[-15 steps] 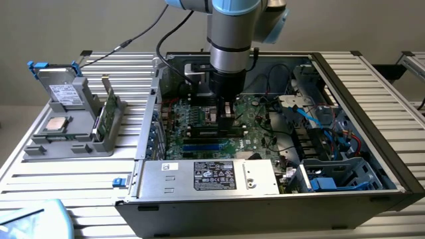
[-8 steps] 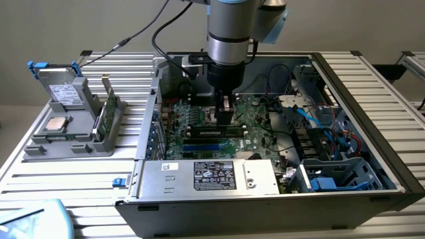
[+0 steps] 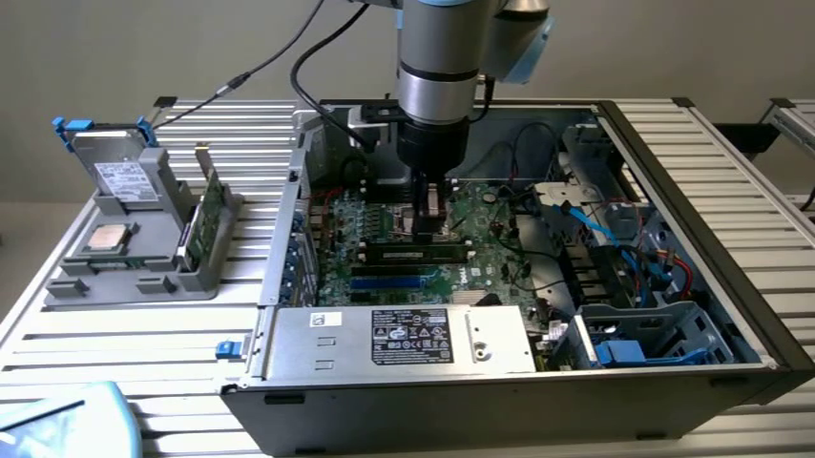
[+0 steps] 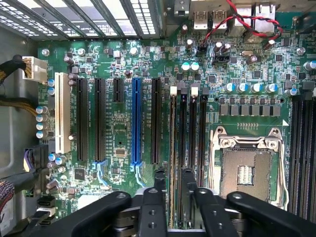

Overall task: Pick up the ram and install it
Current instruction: 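Insert the ram into the slot, then press down the ram until it locks into place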

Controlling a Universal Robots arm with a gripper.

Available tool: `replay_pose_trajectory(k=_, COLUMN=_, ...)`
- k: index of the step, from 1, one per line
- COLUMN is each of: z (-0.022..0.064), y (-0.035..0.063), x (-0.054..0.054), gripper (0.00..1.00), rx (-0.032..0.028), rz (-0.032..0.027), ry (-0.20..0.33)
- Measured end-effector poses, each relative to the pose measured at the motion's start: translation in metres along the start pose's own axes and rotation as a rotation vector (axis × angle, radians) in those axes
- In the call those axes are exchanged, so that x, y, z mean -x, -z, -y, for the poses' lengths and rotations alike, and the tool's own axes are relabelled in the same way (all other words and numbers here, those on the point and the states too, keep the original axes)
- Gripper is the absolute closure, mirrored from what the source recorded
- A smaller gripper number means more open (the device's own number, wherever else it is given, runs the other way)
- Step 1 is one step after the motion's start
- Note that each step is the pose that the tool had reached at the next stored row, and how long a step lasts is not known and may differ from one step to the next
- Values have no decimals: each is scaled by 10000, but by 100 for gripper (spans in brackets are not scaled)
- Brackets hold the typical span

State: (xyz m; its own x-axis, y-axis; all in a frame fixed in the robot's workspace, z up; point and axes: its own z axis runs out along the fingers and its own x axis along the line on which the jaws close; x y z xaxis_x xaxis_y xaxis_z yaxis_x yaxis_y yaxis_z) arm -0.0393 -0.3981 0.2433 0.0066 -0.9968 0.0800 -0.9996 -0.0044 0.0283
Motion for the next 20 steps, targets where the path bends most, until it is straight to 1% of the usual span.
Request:
replay_pose_trajectory(k=1, z=0, y=0, x=0, gripper=75, rx=0, rz=0, ry=-1)
replay_pose_trajectory(k=3, z=0, y=0, x=0, gripper=87, rx=0, rz=-1, ry=-1)
replay_pose_trajectory(k=4, z=0, y=0, x=0, gripper=89, rx=0, rz=-1, ry=-1)
replay_pose_trajectory(k=16, z=3, y=1, x=0, gripper=89, rx=2, rz=-1, ry=-1)
replay_pose_trajectory(k=18, z=68, y=3, x=-7, gripper=89, rx=1, rz=4, ry=-1)
replay_pose_trajectory(k=20, z=159, y=5, x=-9, gripper=89, rx=1, rz=10, ry=0)
